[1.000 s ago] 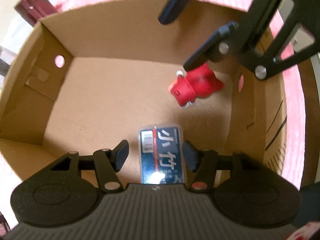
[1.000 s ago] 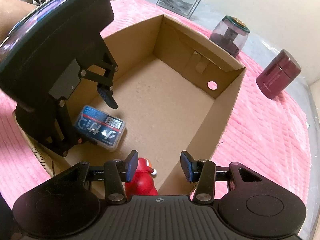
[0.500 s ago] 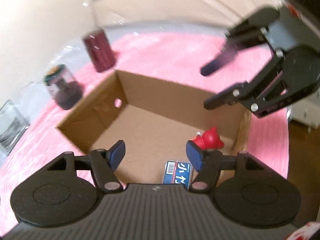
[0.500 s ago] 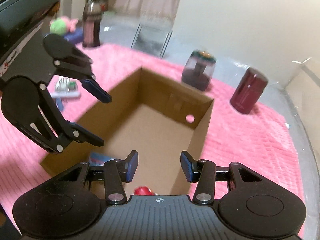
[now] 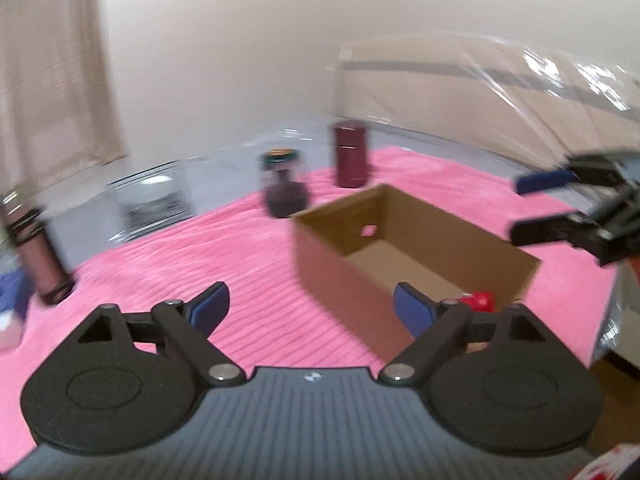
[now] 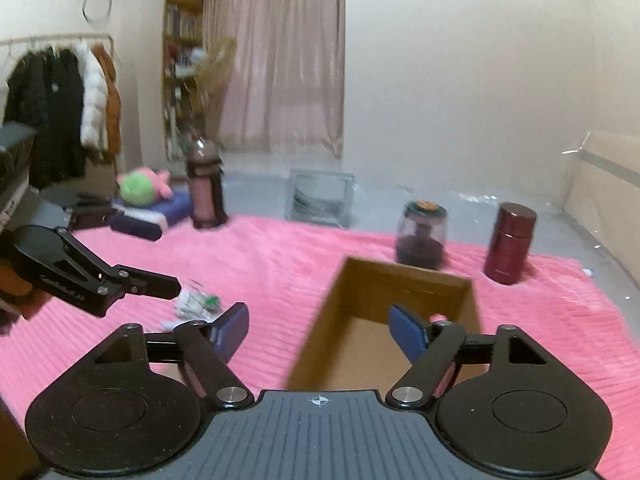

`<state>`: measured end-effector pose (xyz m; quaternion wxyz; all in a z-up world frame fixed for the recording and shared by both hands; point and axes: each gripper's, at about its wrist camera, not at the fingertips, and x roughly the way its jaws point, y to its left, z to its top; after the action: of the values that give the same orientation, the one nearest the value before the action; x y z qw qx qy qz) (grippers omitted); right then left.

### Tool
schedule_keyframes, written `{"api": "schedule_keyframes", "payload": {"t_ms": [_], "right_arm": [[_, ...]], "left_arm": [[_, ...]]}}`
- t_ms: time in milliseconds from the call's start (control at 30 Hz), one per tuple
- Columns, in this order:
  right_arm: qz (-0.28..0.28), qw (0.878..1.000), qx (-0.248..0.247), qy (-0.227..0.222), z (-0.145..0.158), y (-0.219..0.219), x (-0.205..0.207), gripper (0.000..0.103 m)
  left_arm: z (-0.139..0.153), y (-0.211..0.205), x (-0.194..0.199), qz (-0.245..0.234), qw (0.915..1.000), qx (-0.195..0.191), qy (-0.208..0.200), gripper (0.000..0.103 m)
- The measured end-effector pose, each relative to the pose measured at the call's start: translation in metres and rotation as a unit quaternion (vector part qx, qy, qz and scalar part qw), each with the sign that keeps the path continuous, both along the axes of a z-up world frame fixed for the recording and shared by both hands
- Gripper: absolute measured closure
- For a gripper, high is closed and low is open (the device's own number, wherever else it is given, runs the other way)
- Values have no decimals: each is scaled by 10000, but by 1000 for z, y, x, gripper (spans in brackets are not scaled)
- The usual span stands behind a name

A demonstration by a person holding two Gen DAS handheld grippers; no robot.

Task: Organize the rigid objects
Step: 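Move both tools back toward the remaining items on the bedspread, then grasp the gold TP-LINK plate with the right tool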

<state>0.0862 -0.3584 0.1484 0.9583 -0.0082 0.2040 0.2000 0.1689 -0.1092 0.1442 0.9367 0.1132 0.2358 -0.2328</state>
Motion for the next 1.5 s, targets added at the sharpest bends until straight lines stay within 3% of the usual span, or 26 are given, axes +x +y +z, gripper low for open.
{"api": "schedule_keyframes", "payload": {"t_ms": [267,533,900,1267,1500], "right_arm": [[-186,9993,326,63,-32,74,-23,17],[-566,9963,570,308,-74,129,-20,10],[-989,9914,370,774,-132,187,9,9],[-1155,9881,-154,1008,-183,248,52,9],[-1239,9845,-392,1176,-208,264,78,9]], "left_arm": [[-19,100,-36,1337,9908,-158,-134,7],[-61,162,-53,2097,9769,-397,99,4],[-111,195,-47,2324,9711,-487,245,4],[-149,214,-17,2257,9700,-517,746,4],[-169,220,1,2196,9687,-632,966,4]]}}
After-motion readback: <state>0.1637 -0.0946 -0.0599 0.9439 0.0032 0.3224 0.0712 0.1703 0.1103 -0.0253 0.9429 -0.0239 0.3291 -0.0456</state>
